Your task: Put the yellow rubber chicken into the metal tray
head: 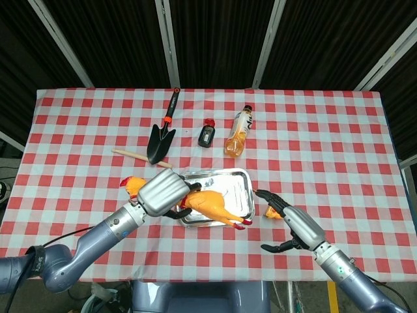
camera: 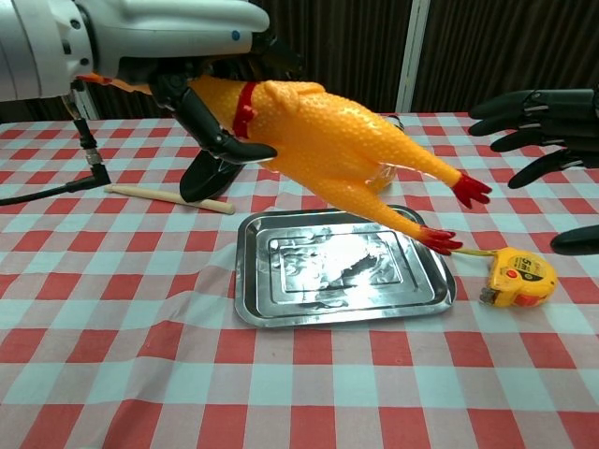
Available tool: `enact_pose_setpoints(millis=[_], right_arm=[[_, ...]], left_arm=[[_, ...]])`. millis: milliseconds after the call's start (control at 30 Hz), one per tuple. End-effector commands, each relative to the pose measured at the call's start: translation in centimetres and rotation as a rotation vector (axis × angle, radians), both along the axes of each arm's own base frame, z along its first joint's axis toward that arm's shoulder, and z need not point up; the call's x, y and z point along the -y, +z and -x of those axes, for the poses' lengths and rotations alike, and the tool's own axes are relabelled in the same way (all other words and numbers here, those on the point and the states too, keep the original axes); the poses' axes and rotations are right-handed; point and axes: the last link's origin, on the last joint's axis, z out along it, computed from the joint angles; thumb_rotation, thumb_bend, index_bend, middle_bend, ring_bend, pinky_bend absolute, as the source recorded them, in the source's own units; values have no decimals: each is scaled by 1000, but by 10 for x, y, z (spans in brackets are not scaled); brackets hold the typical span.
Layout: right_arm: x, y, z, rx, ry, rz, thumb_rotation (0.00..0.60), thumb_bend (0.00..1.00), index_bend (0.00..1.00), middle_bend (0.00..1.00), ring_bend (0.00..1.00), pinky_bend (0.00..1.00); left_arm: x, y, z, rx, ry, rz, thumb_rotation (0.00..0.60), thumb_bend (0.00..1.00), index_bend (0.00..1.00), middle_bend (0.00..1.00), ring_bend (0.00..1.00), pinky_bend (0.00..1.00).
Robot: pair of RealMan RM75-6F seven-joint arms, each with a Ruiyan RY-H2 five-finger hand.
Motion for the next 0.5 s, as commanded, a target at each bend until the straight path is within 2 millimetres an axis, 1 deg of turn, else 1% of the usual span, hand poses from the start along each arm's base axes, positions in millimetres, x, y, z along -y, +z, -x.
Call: enact_pose_setpoints(millis=[33,233,500], right_arm=[[3,-4,-5,10,-1,-10,600,193,0,36,16,163],[8,-12,-12,20,-6,-21,600,192,0,36,16,163],[9,-22,-21,19,-4,-44,600,192,0,36,16,163]], left_arm=[[5,-7,-15,8,-15,23,600,563,605,706,646,803],[9,-16,-27,-13,-31,26,600,561,606,709,648,804],[14,-29,-40,-45,-63,-6,600,560,609,715,653,815]])
